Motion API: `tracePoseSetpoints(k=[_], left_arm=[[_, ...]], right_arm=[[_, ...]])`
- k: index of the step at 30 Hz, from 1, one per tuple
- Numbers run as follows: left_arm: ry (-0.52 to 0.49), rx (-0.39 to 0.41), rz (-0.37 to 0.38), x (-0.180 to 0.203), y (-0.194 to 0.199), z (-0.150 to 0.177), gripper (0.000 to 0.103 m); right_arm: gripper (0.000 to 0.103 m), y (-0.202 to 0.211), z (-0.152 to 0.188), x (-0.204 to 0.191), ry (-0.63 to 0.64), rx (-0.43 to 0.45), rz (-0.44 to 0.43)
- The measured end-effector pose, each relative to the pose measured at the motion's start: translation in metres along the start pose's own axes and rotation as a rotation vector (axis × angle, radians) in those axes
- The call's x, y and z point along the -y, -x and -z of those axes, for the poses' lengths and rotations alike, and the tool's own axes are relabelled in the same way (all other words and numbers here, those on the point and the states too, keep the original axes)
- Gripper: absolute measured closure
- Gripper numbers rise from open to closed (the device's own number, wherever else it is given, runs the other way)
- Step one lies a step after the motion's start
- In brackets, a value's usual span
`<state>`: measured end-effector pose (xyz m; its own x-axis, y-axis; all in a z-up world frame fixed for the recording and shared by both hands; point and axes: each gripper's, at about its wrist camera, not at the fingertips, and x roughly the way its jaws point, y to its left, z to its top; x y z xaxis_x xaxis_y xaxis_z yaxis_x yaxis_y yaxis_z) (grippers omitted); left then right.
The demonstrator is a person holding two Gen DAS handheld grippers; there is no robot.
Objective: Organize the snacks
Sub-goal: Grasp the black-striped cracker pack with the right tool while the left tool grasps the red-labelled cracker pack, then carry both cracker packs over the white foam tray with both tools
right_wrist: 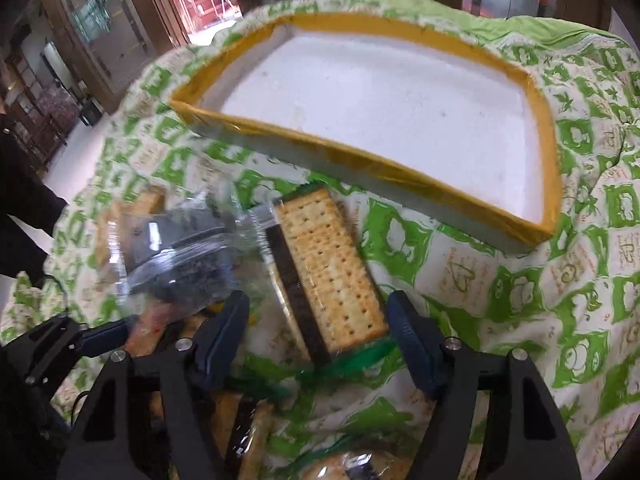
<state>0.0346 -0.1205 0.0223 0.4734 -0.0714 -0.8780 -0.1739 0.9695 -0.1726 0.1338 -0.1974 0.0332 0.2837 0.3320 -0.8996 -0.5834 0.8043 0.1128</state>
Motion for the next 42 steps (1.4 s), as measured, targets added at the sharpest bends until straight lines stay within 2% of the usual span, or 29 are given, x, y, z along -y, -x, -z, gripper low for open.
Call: tracePoseSetpoints(k=[3, 12, 20, 29, 34, 42], left_arm=[[-0.009, 0.001, -0.004, 0.002, -0.003, -0.001, 0.024], [-0.017, 0.015, 0.024, 0.0, 0.003, 0.005, 0.027], [-0.012, -0.002, 0.046, -0.019, 0.018, 0.018, 0.028], [-0.044, -0.04, -0.016, -0.014, 0.003, 0.016, 0.027], [-0.063, -0.017, -0.03, -0.01, 0.004, 0.018, 0.028], [-0.077, 0.017, -0.03, -0.008, 0.011, 0.022, 0.028]], right_arm=[[0.043, -0.007, -0.004, 0.001, -0.01, -0.002, 0.006], [0.049, -0.006, -0.004, 0.005, -0.061, 0.016, -0.015], [0.053, 0.012, 0.02, 0.017, -0.205, 0.025, -0.134], [0.053, -0.002, 0.016, 0.005, -0.161, -0.009, -0.081], [0.054, -0.003, 0.013, 0.002, -0.145, 0.011, -0.061], [0.056, 0.008, 0.017, 0.001, -0.16, 0.05, -0.082]])
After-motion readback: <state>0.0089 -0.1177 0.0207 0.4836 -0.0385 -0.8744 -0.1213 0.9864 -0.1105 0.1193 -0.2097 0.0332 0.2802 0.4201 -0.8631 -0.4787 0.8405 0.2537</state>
